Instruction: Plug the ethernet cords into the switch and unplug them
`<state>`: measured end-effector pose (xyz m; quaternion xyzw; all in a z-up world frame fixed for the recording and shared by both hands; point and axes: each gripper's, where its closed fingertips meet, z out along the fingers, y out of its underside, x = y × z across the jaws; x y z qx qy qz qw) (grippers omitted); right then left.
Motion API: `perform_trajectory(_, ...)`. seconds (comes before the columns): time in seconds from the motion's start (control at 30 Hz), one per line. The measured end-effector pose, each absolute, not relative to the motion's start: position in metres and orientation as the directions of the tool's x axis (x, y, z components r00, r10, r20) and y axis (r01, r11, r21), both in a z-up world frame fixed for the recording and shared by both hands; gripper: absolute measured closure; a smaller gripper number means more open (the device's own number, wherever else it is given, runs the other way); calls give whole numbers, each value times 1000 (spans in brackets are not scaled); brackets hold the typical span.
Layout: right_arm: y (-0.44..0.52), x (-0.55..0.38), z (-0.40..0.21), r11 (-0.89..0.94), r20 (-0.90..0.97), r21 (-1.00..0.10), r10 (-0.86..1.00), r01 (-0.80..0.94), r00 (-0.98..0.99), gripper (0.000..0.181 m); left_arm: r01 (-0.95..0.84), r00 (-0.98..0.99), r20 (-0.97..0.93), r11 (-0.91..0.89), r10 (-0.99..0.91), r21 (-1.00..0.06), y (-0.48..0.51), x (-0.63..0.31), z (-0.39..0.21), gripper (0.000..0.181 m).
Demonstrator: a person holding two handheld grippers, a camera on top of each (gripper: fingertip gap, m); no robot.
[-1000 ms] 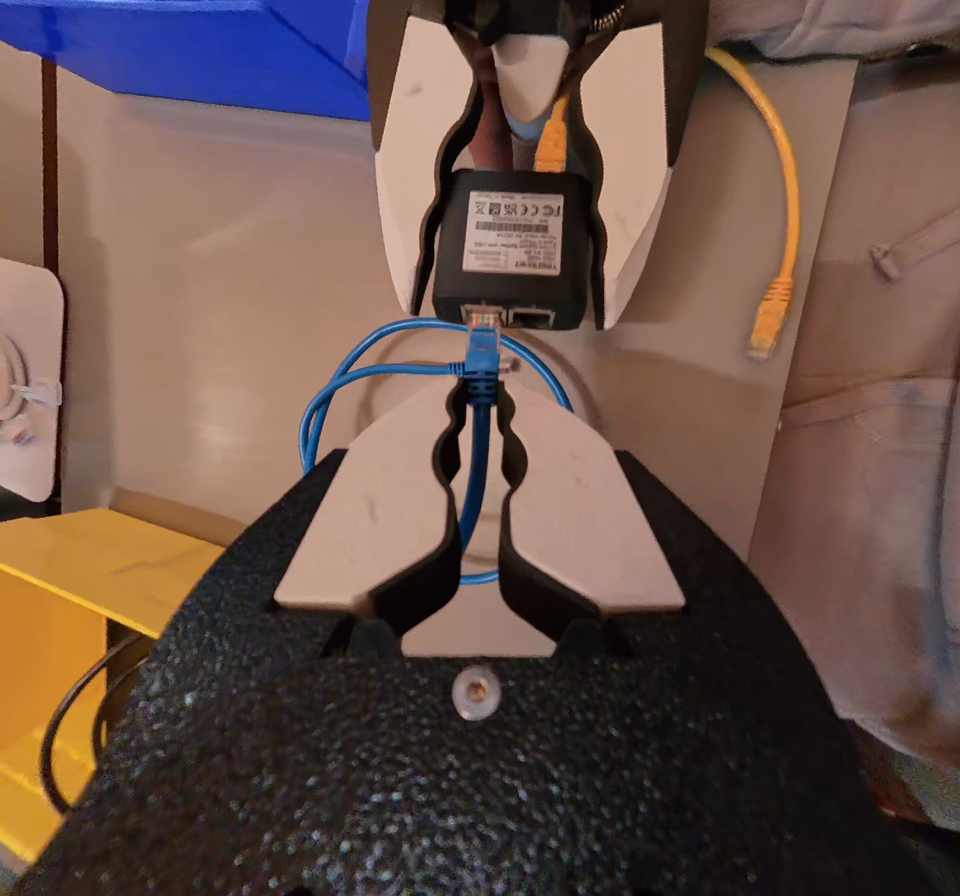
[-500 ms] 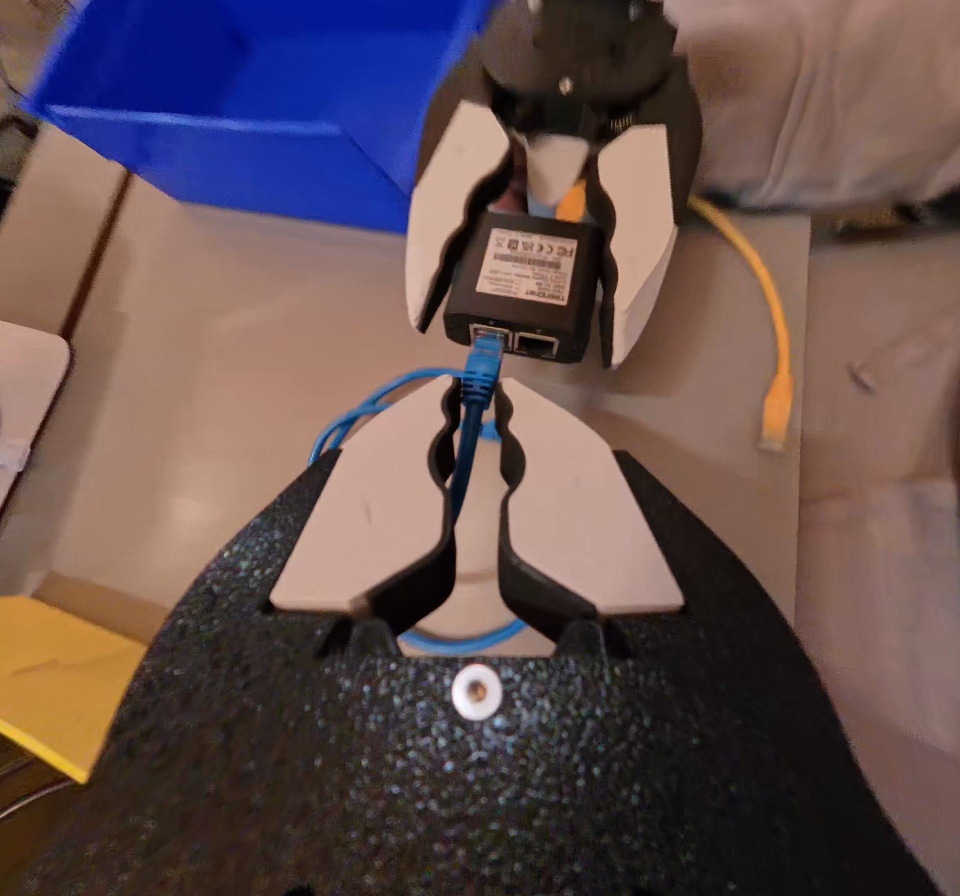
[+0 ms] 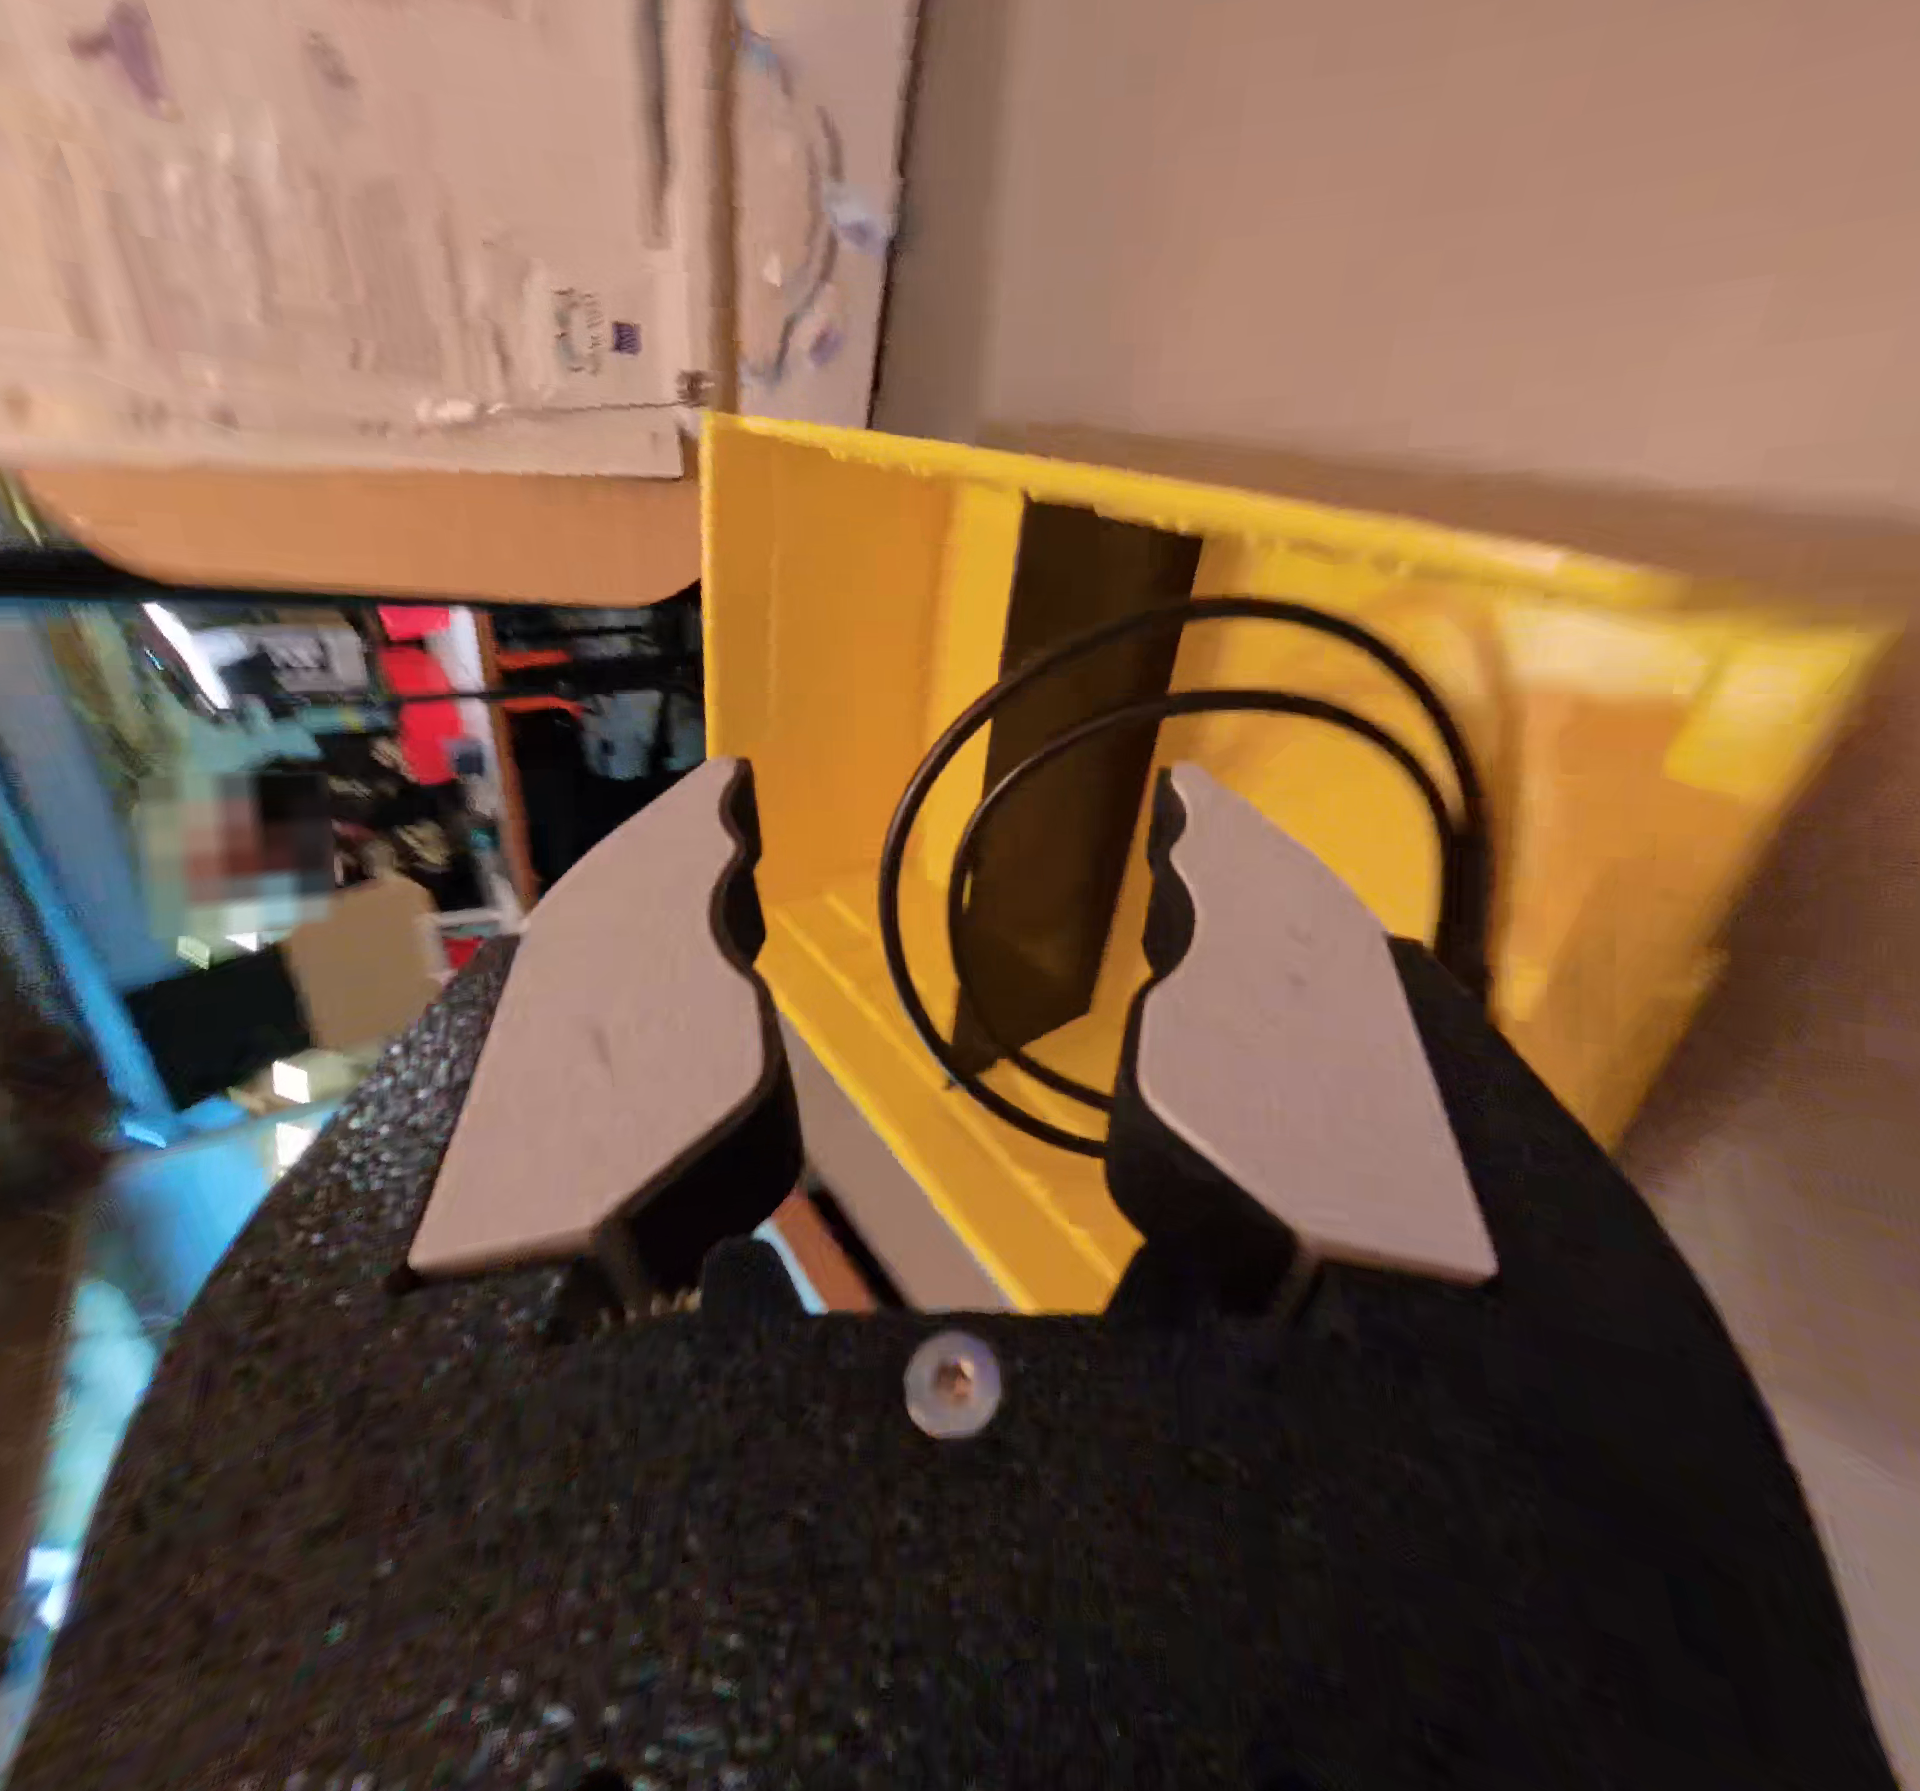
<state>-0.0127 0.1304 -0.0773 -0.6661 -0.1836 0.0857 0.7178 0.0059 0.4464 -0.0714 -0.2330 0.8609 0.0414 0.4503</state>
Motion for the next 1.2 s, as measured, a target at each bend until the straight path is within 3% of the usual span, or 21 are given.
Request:
perform_trajectory(0.1, 132, -14, -80, 89, 156, -987, 369, 132, 916, 108, -398, -596, -778, 915, -199, 71, 471, 24, -103, 110)
perform_trajectory(0.2, 132, -12, -83, 75, 155, -988, 359, 137, 920, 108, -435, -613, -762, 894, -208, 106, 493, 39, -127, 109)
perform_trajectory(0.27, 131, -11, -85, 76, 149, -989, 360, 130, 921, 108, -472, -604, -767, 873, -216, 126, 507, 43, -136, 122)
perform_trajectory(0.3, 130, -10, -85, 78, 144, -989, 357, 124, 923, 108, -490, -588, -780, 862, -216, 131, 512, 44, -137, 141)
perform_trajectory(0.37, 128, -6, -87, 80, 135, -990, 348, 113, 928, 108, -517, -585, -763, 851, -274, 91, 512, 41, -138, 165)
perform_trajectory(0.4, 127, -4, -88, 80, 129, -991, 344, 108, 930, 108, -529, -571, -766, 846, -296, 68, 513, 39, -133, 167)
perform_trajectory(0.53, 123, 1, -85, 99, 120, -991, 334, 91, 935, 108, -559, -461, -828, 829, -320, -9, 520, 27, -82, 174)
perform_trajectory(0.67, 123, 1, -82, 113, 119, -990, 330, 86, 936, 108, -617, -212, -874, 754, -436, -227, 524, 7, -9, 176)
perform_trajectory(0.83, 124, 2, -82, 115, 121, -989, 314, 89, 942, 108, -577, 150, -889, 692, -432, -433, 481, -36, 58, 176)
perform_trajectory(0.97, 125, 5, -83, 117, 112, -990, 297, 80, 948, 108, -462, 356, -848, 716, -392, -524, 404, -90, 38, 176)
perform_trajectory(1.07, 126, 4, -83, 118, 111, -990, 301, 79, 947, 108, -431, 308, -869, 758, -387, -490, 356, -112, -18, 176)
perform_trajectory(1.2, 132, 3, -84, 111, 115, -990, 308, 84, 945, 108, -407, 275, -890, 794, -365, -452, 326, -121, -46, 176)
